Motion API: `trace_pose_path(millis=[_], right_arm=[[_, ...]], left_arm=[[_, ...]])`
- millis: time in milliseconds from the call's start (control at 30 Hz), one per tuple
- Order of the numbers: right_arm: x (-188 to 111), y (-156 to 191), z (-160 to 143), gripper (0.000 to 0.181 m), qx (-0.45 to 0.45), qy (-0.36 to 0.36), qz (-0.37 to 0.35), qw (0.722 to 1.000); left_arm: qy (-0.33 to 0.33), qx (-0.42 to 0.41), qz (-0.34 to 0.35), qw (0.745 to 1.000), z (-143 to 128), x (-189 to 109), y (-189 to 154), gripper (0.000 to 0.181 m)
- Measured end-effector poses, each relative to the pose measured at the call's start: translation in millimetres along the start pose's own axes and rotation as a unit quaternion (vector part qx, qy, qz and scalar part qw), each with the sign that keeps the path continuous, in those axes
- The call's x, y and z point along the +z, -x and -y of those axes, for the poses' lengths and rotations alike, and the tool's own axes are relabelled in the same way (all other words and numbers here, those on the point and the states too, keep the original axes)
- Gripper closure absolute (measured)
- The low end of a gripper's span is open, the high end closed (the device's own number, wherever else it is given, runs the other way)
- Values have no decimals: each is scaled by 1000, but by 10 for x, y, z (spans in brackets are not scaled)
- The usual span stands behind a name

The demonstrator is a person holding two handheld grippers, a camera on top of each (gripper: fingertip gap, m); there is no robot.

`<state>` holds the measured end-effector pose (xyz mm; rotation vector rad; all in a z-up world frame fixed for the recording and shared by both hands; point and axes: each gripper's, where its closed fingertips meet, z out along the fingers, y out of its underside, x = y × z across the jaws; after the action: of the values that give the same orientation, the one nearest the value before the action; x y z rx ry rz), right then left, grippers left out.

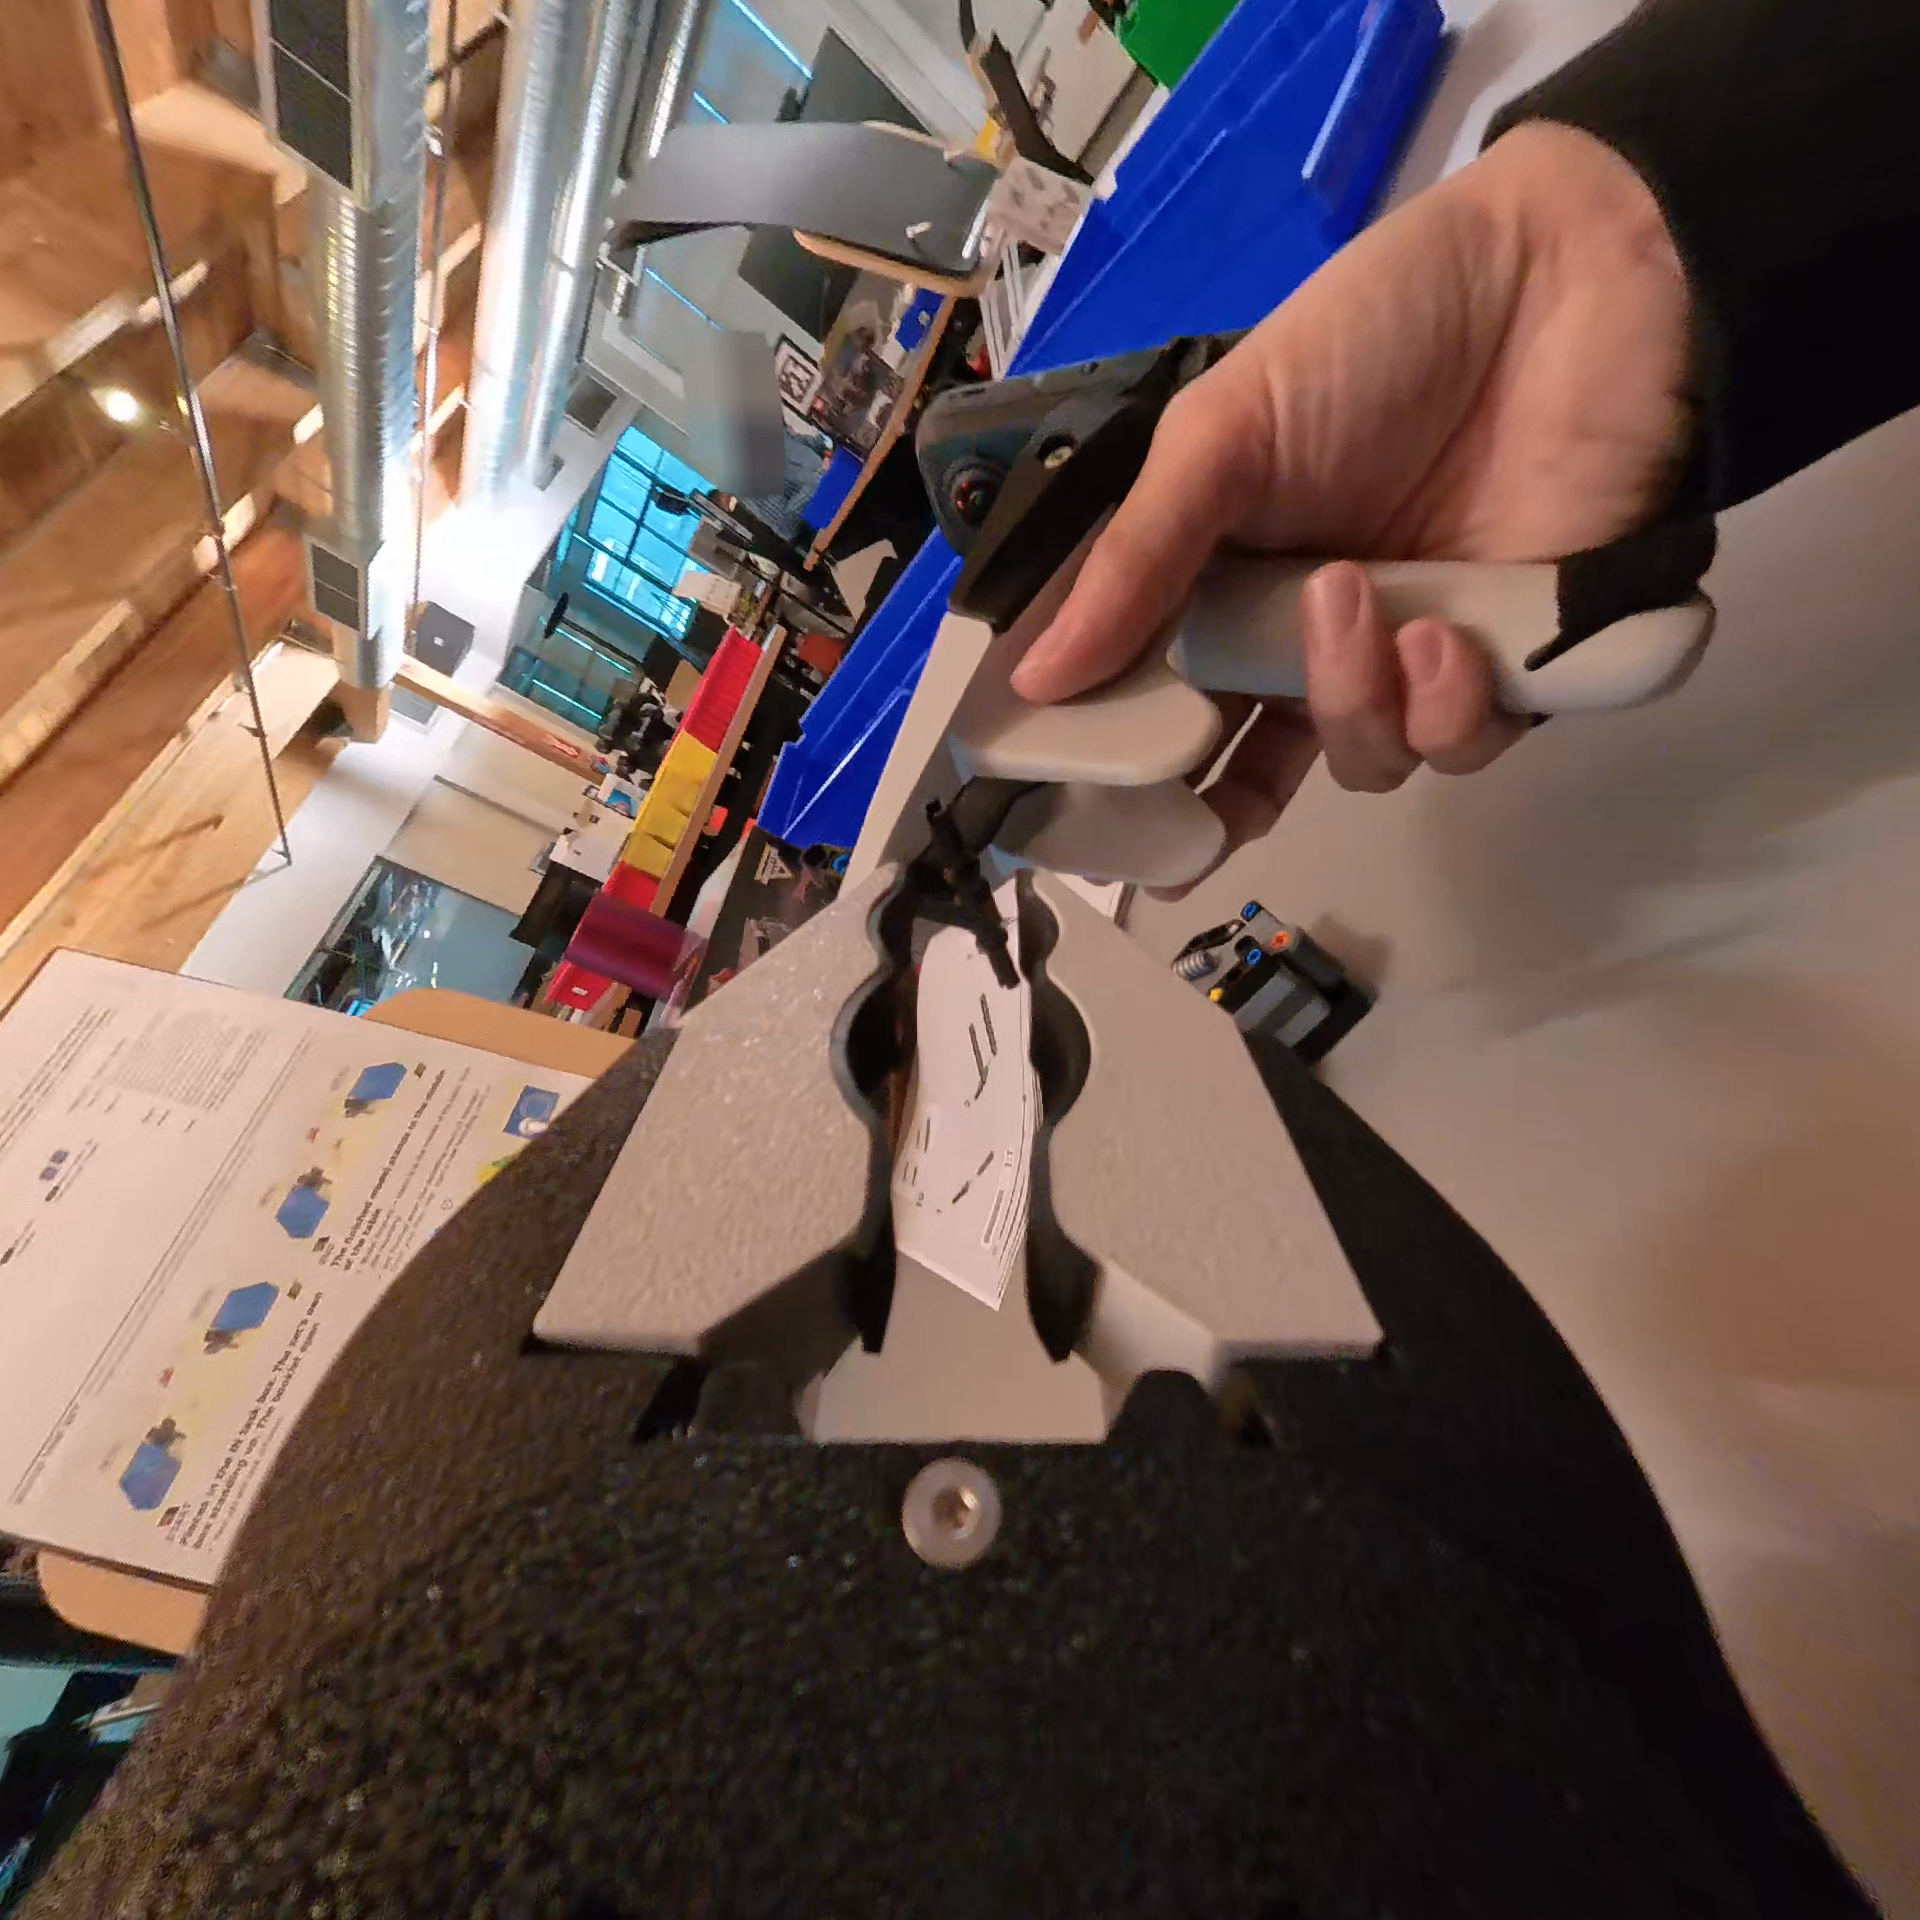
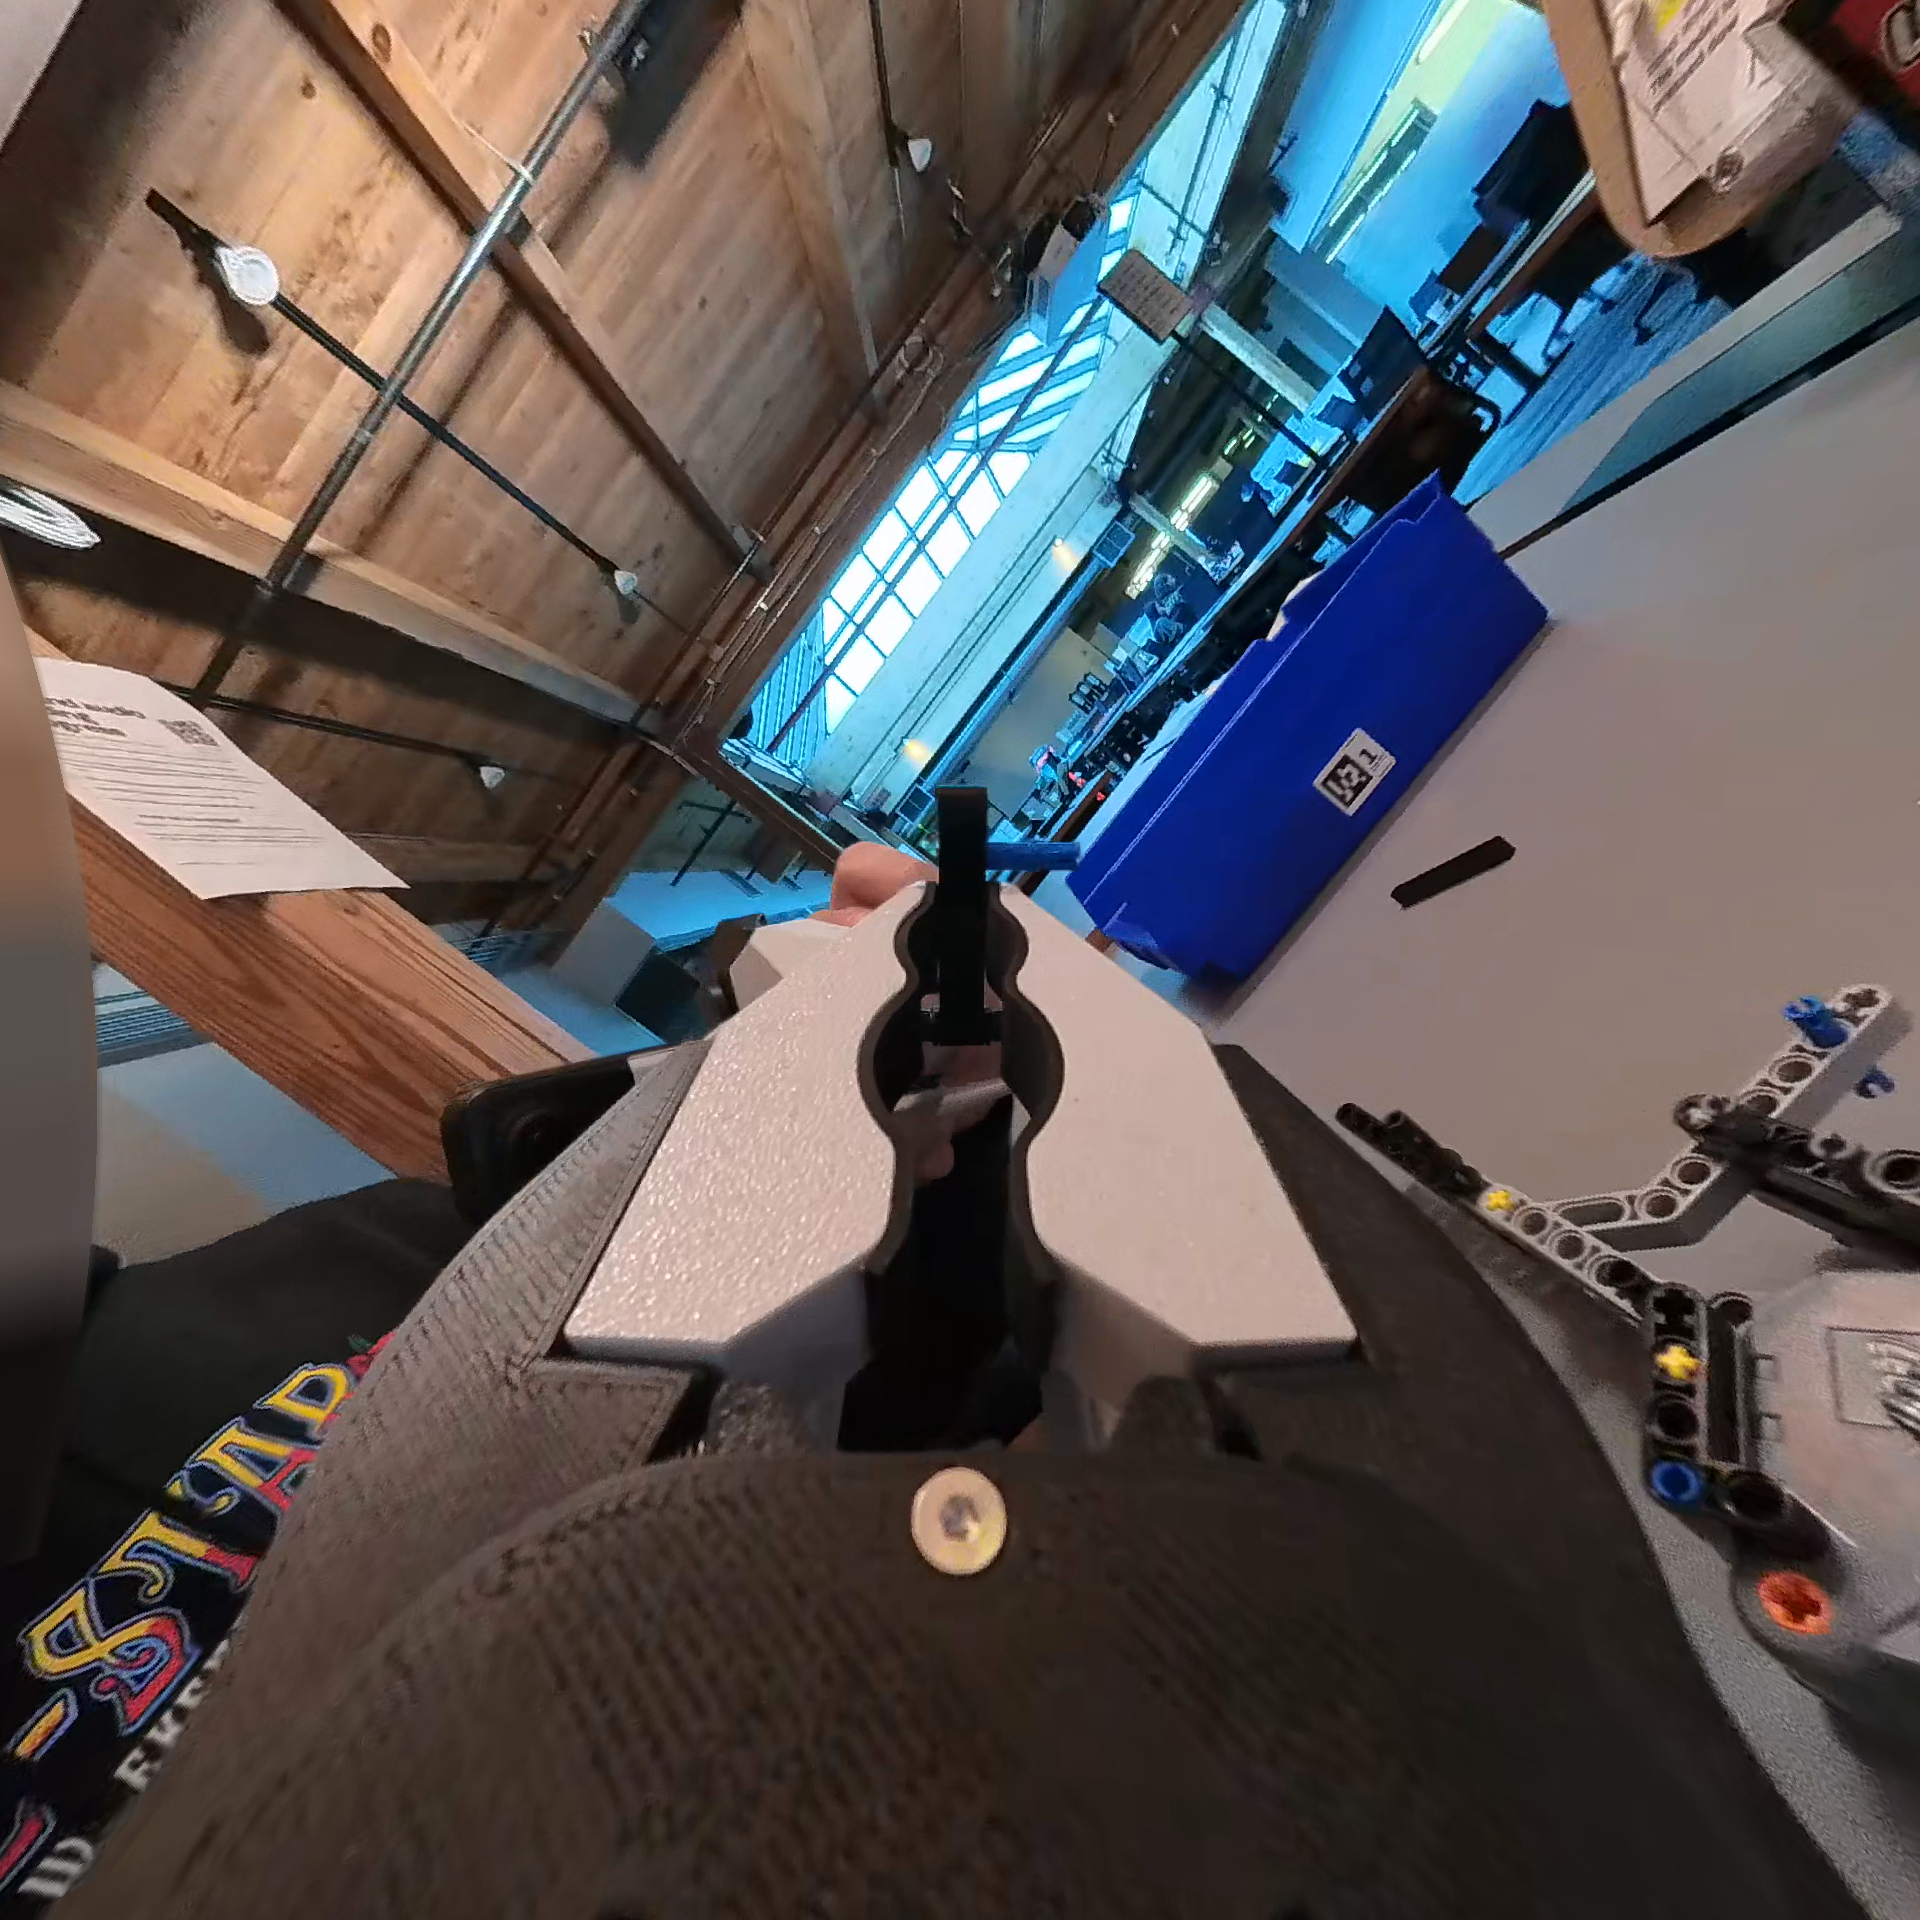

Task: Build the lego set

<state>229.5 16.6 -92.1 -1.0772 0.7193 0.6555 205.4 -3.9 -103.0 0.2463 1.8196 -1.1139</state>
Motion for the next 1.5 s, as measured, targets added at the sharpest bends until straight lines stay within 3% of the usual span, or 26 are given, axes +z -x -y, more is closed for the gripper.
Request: trace_pose_path(millis=[167, 400, 767, 900, 967, 1067, 1200, 1367, 1500], right_arm=[[88, 43, -120, 176, -3, 22, 4, 1000], [142, 35, -249, 174, -13, 52, 1, 999], [86, 4, -178, 157, -57, 52, -31, 996], [11, 45, -118, 152, -74, 58, -37, 995], [-62, 62, -49, 151, -123, 62, -58, 989], [-167, 9, -9, 147, -275, 96, -140, 946], [-121, -80, -313, 146, -459, 183, -223, 840], [-92, -488, -941, 152, -537, 260, -320, 736], [-187, -726, -1032, 155, -570, 274, -383, 674]], left_arm=[[-3, 9, -13, 1000, -34, -67, -54, 162], [-12, 19, -63, 998, -72, -130, -132, 174], [-90, -177, -91, 976, -44, -202, 16, 177], [-125, -251, -102, 954, -90, -304, 122, 177], [-132, -310, -120, 934, -148, -347, 172, 178], [-121, -400, -129, 899, -318, -357, 261, 178], [-53, -445, -154, 881, -646, -256, 125, 177], [-17, -464, -207, 861, -800, -156, -125, 177], [10, -473, -221, 853, -917, -99, -255, 177]])
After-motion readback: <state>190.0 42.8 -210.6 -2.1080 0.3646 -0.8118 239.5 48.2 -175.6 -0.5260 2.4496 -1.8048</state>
